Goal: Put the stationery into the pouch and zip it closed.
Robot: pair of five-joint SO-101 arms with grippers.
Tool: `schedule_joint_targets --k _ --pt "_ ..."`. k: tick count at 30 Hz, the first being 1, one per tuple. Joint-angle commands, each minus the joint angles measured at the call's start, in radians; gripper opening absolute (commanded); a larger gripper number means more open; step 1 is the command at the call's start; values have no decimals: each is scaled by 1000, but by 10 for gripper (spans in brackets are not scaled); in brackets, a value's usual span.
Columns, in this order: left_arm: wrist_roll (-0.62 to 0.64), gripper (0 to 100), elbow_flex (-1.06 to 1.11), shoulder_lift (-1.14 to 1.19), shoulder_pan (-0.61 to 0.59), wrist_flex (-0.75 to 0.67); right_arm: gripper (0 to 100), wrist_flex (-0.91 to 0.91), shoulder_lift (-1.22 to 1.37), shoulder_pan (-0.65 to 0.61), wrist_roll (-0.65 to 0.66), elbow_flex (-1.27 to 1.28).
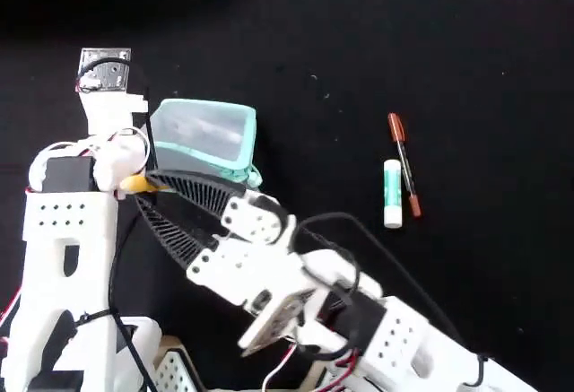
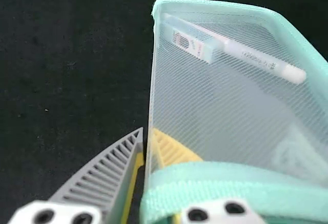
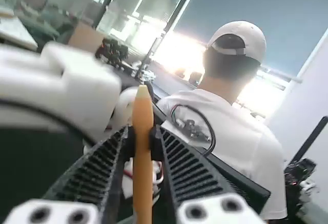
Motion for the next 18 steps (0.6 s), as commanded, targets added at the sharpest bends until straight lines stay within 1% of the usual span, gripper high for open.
schedule_joint_targets --k 1,9,16,18 --pt "3 32 67 31 12 2 12 -97 5 -8 66 65" --pt "3 33 65 31 5 2 12 -107 1 66 81 104" --pt "2 33 64 31 4 2 12 -110 -4 123 81 240" --pt "-17 31 64 31 4 2 12 -110 -4 127 81 274"
